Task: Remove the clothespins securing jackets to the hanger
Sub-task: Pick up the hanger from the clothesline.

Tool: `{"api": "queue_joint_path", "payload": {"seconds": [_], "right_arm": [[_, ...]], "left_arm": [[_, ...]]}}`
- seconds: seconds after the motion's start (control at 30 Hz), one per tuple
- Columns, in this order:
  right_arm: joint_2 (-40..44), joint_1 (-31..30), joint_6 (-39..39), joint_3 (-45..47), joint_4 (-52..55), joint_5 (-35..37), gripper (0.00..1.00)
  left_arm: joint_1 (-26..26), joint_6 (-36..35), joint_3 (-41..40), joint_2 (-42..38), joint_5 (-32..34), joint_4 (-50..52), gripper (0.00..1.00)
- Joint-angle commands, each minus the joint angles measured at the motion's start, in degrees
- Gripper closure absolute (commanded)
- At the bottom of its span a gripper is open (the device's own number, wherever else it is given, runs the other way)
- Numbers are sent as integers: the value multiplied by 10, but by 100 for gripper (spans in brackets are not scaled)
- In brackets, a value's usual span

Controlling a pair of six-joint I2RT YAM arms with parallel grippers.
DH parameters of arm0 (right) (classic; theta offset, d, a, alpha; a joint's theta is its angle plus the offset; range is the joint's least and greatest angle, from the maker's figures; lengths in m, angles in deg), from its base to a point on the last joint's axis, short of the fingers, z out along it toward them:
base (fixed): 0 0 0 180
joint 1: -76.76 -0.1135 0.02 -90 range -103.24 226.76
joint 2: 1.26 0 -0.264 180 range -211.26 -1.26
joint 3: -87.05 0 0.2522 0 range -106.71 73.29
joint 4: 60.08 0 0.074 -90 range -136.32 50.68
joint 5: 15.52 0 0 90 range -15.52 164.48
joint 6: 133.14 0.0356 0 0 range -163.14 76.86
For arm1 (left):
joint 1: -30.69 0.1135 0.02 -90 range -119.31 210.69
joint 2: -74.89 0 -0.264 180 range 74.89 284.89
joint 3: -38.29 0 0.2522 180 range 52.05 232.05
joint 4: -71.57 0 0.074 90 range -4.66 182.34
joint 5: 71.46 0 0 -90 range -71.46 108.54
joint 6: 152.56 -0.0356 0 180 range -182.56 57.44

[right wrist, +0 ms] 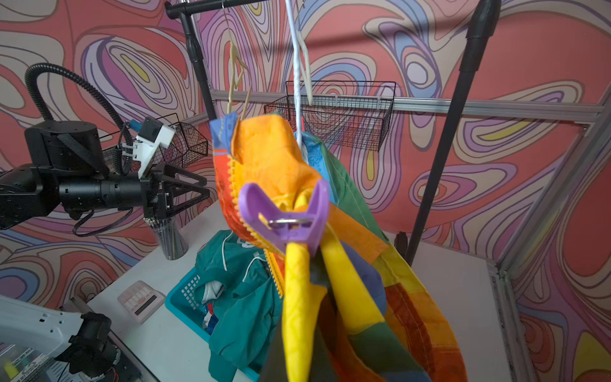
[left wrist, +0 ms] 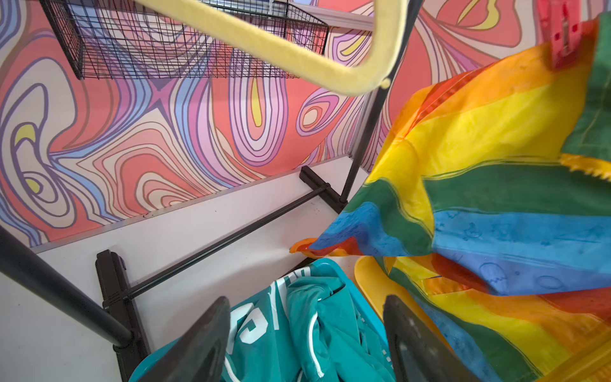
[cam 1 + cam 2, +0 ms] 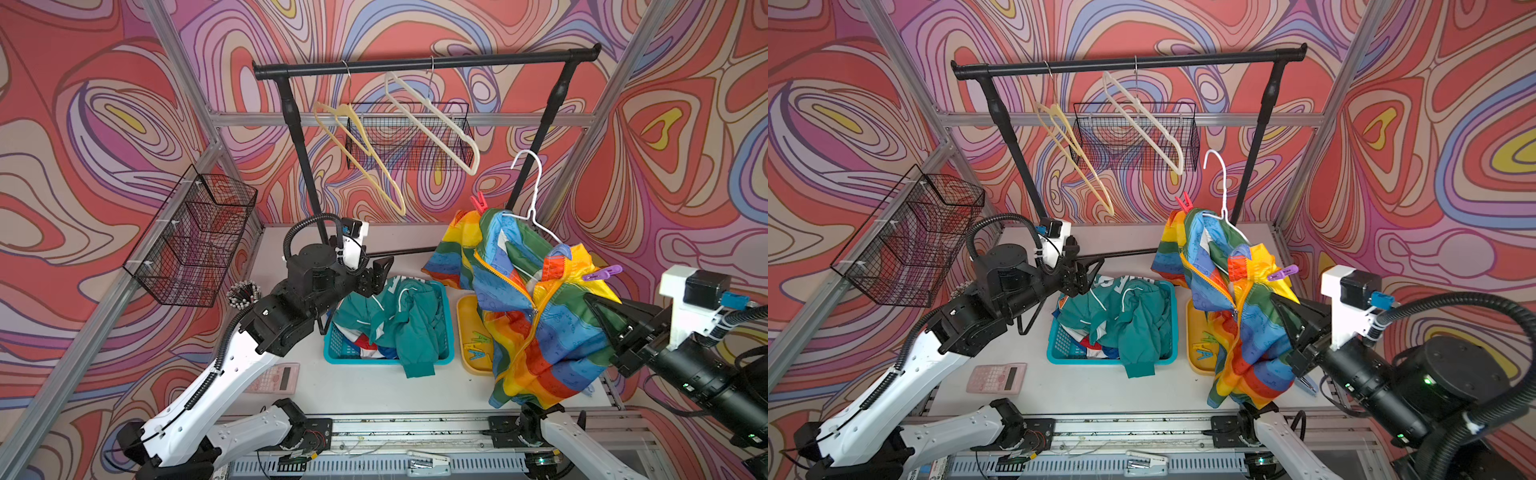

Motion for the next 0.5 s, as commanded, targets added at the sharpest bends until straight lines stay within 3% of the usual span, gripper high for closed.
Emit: {"api": "queue_joint_path", "payload": {"seconds": [0.0, 0.13, 0.47], "right_arm": [[20, 8, -20, 6, -94, -66, 100], [21, 15, -22, 25, -121, -129, 100], [38, 39, -11, 115, -225, -203, 100]], "left_arm": [[4, 31, 30, 8, -27, 23, 24], [4, 49, 76, 21, -48, 37, 23], [9, 104, 149, 27, -61, 86, 20]]}}
